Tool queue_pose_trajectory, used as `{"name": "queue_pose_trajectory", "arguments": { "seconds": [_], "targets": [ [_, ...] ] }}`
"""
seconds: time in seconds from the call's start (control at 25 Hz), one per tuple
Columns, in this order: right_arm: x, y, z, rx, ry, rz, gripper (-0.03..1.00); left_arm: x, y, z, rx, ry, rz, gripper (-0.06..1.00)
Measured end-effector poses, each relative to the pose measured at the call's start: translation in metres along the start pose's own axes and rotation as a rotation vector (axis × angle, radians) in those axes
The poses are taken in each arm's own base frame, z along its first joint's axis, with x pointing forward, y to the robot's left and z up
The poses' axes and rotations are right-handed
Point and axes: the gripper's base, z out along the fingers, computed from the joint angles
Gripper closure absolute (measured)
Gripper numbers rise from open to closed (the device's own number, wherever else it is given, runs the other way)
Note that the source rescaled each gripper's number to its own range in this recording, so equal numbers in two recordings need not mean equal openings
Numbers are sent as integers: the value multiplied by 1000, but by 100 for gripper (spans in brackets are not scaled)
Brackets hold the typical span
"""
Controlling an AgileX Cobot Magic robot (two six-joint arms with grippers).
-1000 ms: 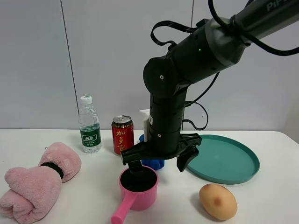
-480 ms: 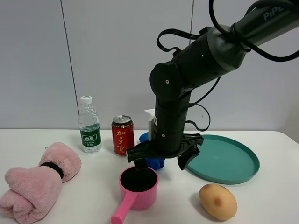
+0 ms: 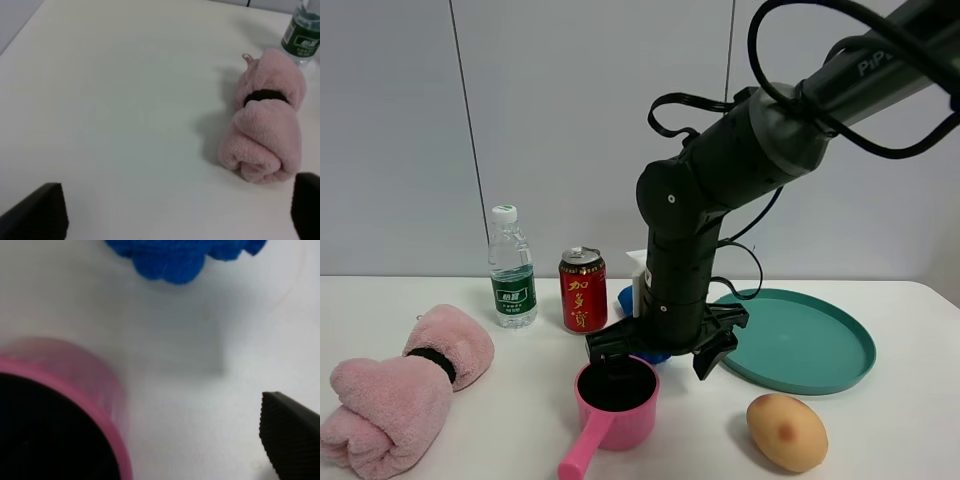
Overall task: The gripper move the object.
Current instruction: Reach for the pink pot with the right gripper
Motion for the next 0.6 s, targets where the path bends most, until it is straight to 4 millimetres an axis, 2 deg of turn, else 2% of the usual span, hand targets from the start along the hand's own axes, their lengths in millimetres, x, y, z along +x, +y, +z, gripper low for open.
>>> {"name": "queue_pose_trajectory", "arguments": {
  "seconds": [0.6],
  "targets": [
    [-1,0,10,6,-13,-19,17,0,0,0,0,0,0,-6]
  ]
}}
